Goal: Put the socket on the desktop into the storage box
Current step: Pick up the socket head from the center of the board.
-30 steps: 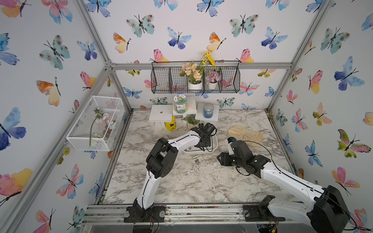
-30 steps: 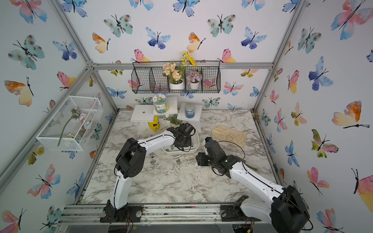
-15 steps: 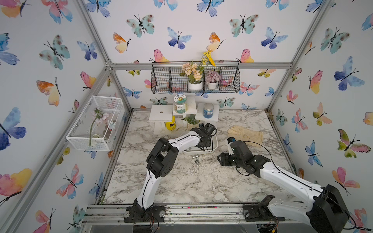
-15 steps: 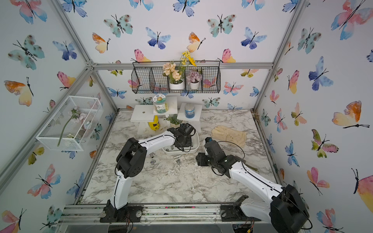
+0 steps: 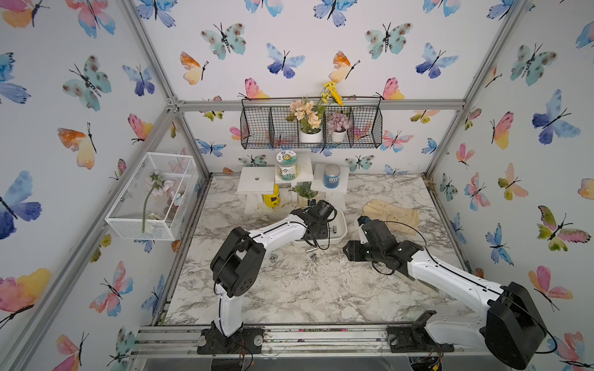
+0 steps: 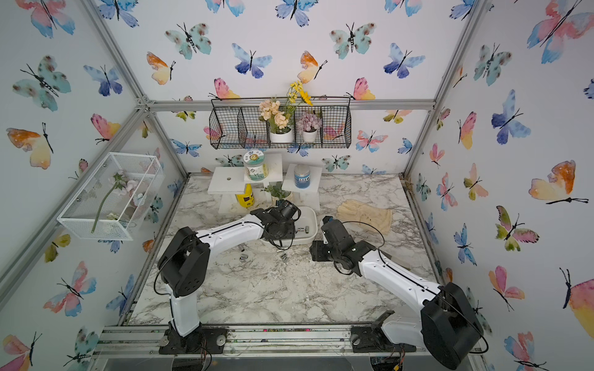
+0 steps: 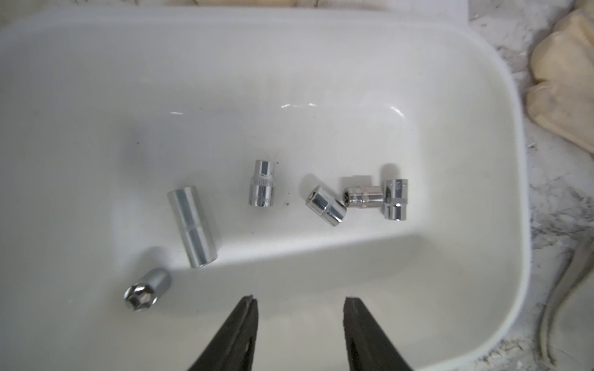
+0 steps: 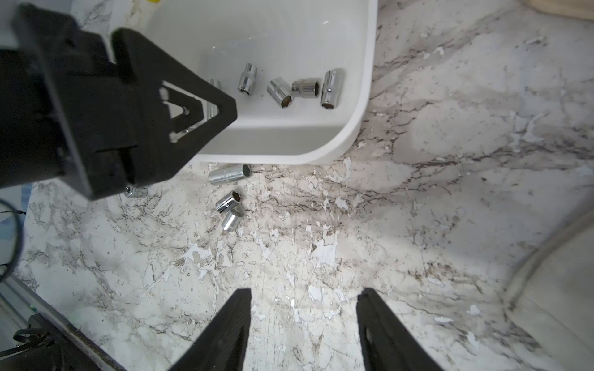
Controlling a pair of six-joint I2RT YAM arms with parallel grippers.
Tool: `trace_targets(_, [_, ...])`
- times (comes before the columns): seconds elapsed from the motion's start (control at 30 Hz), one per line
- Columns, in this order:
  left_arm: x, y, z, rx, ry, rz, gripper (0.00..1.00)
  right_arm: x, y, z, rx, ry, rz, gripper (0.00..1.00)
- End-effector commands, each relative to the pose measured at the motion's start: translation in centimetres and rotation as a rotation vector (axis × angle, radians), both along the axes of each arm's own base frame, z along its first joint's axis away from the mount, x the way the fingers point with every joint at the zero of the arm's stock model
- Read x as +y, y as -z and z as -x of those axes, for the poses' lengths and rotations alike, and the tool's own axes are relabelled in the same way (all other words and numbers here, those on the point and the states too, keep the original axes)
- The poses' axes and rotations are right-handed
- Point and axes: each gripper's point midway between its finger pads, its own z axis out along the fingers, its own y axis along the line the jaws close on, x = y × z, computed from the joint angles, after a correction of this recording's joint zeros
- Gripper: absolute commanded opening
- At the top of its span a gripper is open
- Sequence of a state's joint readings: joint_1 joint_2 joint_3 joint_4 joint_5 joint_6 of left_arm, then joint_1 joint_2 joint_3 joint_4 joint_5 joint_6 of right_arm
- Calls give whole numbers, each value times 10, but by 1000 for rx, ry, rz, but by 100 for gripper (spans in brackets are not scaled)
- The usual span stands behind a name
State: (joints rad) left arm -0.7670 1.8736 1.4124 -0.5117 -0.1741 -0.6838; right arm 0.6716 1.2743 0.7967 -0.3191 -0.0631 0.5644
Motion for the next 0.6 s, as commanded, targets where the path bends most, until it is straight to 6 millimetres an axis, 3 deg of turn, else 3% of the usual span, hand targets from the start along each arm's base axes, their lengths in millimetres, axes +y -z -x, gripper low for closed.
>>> trace_targets(0.0, [17, -30, 2, -78, -26, 7, 52, 9, -6, -3, 3, -42, -8, 59])
trace_targets(0.1, [30, -39, 13, -95, -37, 13, 54, 18, -5, -6, 10, -66, -12, 59])
trace_targets(0.27, [63, -45, 35, -109, -89, 15, 66, 35, -5, -10, 16, -102, -18, 62])
trace_targets(0.37, [83, -45, 48, -109, -125, 31, 71, 47, -8, -11, 13, -126, -51, 63])
trace_targets(0.57, [119, -32, 71, -77, -179, 23, 73, 69, -5, -10, 19, -176, -34, 63])
